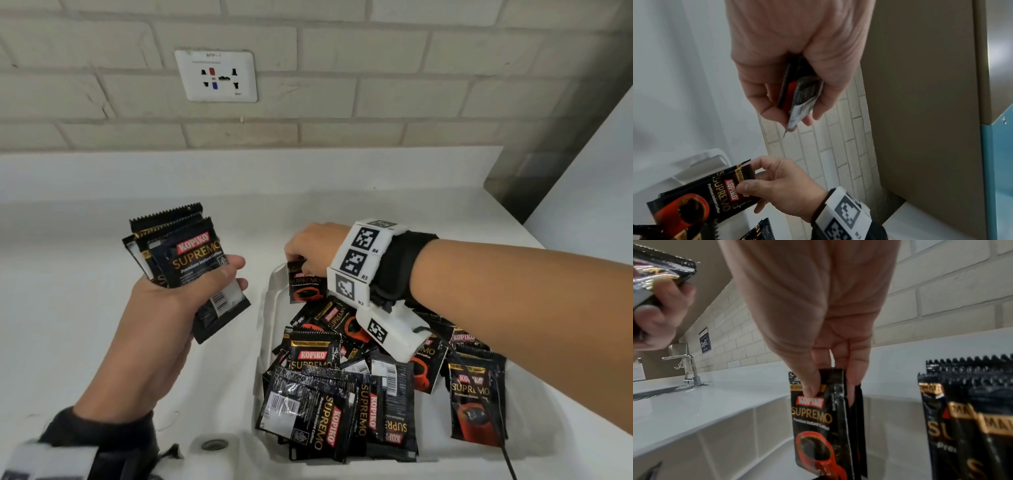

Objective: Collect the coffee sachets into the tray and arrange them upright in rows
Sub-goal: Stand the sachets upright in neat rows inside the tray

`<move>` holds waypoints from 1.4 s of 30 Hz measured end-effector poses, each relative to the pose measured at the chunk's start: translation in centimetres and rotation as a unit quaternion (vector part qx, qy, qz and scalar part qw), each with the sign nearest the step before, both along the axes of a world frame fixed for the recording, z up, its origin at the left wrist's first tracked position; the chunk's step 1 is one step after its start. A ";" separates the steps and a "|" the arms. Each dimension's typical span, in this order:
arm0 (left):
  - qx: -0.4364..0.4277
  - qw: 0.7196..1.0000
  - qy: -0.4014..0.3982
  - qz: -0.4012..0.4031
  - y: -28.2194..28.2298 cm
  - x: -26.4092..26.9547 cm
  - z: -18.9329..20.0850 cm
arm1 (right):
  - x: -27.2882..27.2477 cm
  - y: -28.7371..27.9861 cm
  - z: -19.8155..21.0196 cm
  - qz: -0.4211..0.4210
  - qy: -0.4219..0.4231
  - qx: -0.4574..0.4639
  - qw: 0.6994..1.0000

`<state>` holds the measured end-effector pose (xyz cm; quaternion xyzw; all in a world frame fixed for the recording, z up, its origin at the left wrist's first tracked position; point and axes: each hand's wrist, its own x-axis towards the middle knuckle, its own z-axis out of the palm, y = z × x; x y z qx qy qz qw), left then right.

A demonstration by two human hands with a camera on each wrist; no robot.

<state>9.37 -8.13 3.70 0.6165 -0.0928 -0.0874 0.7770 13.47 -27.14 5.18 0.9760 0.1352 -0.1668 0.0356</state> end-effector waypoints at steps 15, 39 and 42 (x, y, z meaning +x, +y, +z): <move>0.040 0.999 0.002 -0.035 -0.1 -0.3 0.6 | 0.4 -0.8 0.2 -0.010 0.058 0.029 0.998; -0.070 0.959 0.214 -0.173 -2.9 -2.4 0.9 | -9.5 -4.4 5.9 -0.136 0.032 0.284 0.949; -0.029 0.959 0.212 -0.186 -4.4 -3.4 0.6 | -11.8 -4.1 4.9 -0.180 0.033 0.357 0.916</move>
